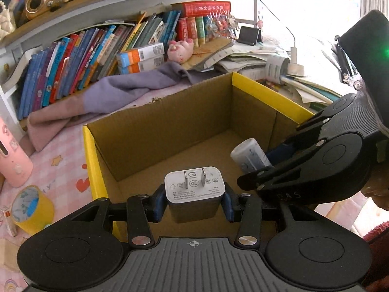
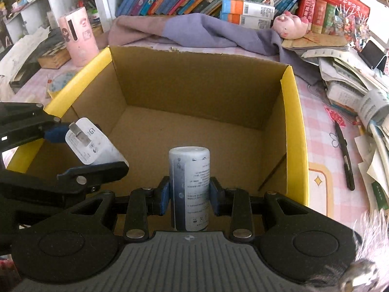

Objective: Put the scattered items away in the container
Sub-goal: 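Open the left gripper dropping the charger while the right gripper releases the tube into the box, then withdraw both open grippers from the box back toward the table items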

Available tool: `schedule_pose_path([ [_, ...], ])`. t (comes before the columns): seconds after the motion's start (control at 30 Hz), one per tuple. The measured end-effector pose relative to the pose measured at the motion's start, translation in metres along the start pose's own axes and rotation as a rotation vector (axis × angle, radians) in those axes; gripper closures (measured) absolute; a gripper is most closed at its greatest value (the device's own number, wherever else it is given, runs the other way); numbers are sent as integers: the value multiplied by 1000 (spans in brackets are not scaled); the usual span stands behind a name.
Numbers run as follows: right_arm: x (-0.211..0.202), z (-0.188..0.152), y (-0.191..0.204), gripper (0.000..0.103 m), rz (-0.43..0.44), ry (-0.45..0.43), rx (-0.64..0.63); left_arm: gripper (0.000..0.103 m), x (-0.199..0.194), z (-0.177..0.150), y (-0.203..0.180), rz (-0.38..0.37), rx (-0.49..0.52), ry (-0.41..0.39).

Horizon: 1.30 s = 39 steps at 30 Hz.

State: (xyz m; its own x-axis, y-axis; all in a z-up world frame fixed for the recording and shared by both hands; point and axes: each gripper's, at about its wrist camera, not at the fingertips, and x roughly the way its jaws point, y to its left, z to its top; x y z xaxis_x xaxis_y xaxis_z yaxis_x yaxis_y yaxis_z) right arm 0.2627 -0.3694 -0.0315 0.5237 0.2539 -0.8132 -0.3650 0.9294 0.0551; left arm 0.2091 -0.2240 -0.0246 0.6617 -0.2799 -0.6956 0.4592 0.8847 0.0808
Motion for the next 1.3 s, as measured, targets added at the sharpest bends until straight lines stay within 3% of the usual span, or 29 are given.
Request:
schedule_pose_path([
  [0.17, 0, 0, 0, 72, 1, 3, -4, 58, -2, 0, -2, 22, -6, -3],
  [0.23, -1, 0, 0, 72, 2, 2, -2, 54, -3, 0, 0, 36, -21, -6],
  [0.3, -2, 0, -1, 71, 5, -9, 5, 44, -6, -1, 1, 56, -33, -9],
  [0.7, -37, -6, 1, 62, 0, -140, 76, 20, -43, -7, 3, 88, -86, -111],
  [1.3, -101, -32, 50, 61, -143, -340, 126, 19, -104, -34, 10, 78, -62, -248],
])
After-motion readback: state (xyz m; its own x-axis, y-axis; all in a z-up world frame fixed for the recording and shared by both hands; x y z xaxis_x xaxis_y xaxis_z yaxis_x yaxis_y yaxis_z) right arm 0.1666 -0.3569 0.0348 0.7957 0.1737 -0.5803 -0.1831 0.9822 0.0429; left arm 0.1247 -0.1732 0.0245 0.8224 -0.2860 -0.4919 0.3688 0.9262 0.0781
